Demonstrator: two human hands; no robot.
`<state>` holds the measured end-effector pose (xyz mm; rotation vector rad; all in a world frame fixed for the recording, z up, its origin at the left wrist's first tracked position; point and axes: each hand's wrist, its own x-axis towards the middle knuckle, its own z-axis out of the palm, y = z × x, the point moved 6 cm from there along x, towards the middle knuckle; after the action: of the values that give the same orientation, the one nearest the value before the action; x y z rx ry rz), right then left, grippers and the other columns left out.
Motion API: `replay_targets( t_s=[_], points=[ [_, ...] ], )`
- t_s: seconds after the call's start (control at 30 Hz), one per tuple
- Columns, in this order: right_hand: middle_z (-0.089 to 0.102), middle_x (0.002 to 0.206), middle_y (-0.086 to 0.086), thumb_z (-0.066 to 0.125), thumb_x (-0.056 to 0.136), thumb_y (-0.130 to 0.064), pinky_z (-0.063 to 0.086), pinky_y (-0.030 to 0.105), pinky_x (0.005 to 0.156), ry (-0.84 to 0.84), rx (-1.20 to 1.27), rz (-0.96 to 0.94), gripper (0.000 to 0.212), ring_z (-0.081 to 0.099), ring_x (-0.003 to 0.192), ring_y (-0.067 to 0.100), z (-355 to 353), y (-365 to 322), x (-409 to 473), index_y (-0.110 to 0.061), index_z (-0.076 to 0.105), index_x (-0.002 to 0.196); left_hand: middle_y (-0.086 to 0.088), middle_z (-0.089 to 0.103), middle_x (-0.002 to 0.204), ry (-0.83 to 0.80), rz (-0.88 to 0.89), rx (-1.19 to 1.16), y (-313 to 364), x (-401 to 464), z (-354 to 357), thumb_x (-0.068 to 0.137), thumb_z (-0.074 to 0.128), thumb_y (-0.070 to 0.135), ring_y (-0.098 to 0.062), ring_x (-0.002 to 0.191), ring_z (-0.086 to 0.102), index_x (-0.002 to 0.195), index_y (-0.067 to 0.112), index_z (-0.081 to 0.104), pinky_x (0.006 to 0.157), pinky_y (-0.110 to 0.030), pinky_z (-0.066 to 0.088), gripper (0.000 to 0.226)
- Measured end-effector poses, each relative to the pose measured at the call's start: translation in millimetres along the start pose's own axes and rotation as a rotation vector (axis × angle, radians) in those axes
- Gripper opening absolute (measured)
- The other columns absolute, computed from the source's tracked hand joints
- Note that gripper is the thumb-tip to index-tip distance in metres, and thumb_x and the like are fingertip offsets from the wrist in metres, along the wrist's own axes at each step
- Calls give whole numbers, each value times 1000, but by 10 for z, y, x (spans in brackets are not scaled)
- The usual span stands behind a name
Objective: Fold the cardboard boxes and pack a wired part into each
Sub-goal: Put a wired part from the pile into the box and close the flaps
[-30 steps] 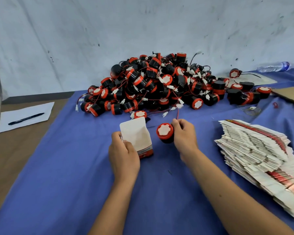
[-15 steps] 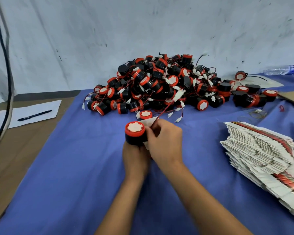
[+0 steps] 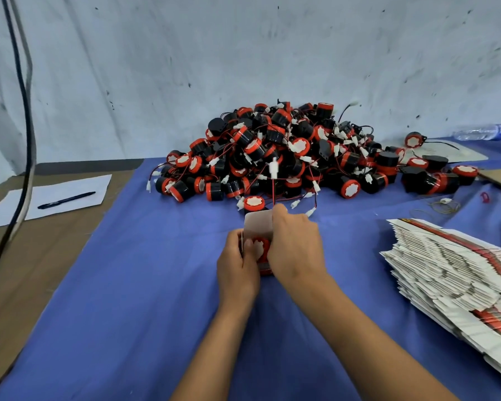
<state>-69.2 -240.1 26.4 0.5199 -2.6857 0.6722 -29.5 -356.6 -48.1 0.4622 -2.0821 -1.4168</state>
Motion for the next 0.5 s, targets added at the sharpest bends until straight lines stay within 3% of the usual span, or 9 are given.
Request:
replay_targets(
  t_s=[0.07, 0.17, 0.27, 0.33, 0.4, 0.5],
  points=[
    [32, 71, -4, 57, 88, -3, 17, 29, 45, -8, 10, 23, 33, 42, 68, 26, 12, -69, -2, -18, 28, 96, 12, 70, 87, -19, -2, -5, 2, -4, 22, 103, 53, 20, -7, 78, 64, 100, 28, 59, 63, -28, 47, 11],
    [46, 82, 3, 54, 90, 2, 19, 29, 44, -75, -42, 11, 33, 51, 73, 30, 66, -160, 18, -15, 29, 104, 19, 66, 78, -6, -14, -17, 24, -25, 32, 98, 60, 21, -1, 66, 58, 89, 32, 54, 55, -20, 40, 16],
    [61, 110, 9, 50, 95, 2, 46, 30, 61, -323, -117, -32, 29, 64, 102, 31, 188, -228, 6, -9, 49, 122, 5, 67, 78, -10, -30, -11, 53, -55, 33, 88, 61, 28, -14, 67, 56, 89, 23, 53, 60, -46, 45, 10],
    [63, 114, 10, 48, 96, 4, 45, 31, 71, -428, -152, -44, 23, 63, 110, 28, 231, -230, -50, -8, 60, 112, -3, 67, 80, -11, -34, 10, 63, -55, 40, 88, 62, 25, -17, 68, 54, 91, 18, 54, 67, -55, 49, 11],
    [58, 103, 8, 51, 91, 5, 41, 33, 66, -280, -131, -78, 18, 59, 100, 28, 73, -248, -46, -13, 55, 93, -3, 67, 78, 11, -65, -9, 65, -33, 41, 89, 64, 25, -16, 67, 53, 89, 20, 55, 69, -56, 51, 10],
    [55, 93, -2, 56, 89, -3, 41, 39, 59, 98, 91, -180, 19, 52, 89, 24, -192, -254, -7, -15, 47, 102, -7, 67, 78, 31, -106, -26, 54, 19, 51, 87, 68, 24, -23, 67, 58, 88, 21, 57, 66, -53, 53, 12]
  ],
)
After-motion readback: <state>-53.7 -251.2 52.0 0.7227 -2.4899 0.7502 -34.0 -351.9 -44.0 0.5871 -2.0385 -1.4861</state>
